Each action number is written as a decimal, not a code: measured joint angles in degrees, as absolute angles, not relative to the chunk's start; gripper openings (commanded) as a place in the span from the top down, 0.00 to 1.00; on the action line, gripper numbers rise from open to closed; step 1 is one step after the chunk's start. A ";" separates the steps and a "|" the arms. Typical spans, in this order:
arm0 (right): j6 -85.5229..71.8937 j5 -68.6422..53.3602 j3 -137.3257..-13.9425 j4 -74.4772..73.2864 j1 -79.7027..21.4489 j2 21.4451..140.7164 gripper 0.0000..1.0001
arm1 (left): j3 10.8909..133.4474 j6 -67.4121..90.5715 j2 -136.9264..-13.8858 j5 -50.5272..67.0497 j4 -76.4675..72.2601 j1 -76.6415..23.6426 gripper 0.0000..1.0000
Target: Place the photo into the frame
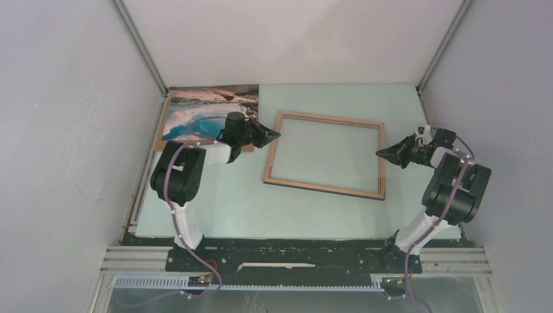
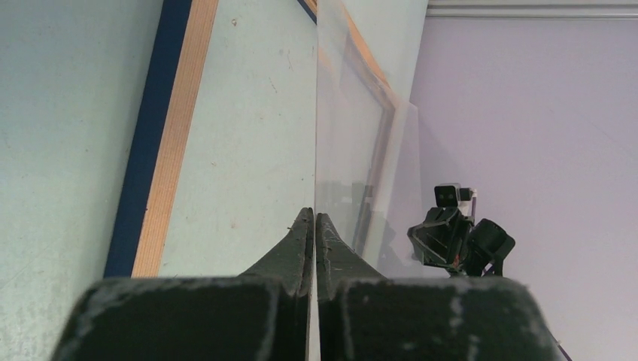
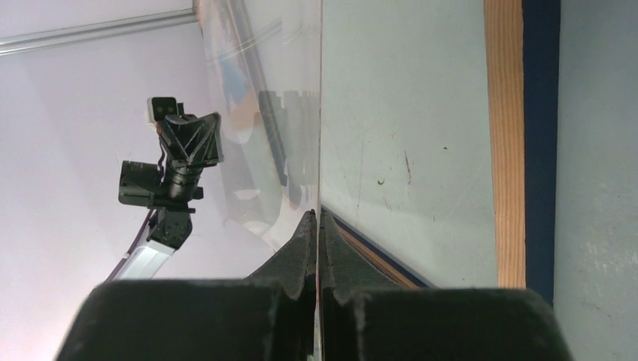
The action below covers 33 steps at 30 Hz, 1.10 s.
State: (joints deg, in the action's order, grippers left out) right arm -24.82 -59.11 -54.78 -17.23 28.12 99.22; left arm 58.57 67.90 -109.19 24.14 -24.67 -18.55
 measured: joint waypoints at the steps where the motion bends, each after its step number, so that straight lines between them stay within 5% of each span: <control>1: -24.99 -59.18 -54.78 -16.99 28.12 99.22 1.00 | 58.57 67.90 -109.23 24.14 -24.67 -18.55 1.00; 33: -26.04 -59.18 -54.78 -16.23 28.03 100.68 1.00 | 58.63 67.96 -111.37 24.18 -24.71 -18.24 1.00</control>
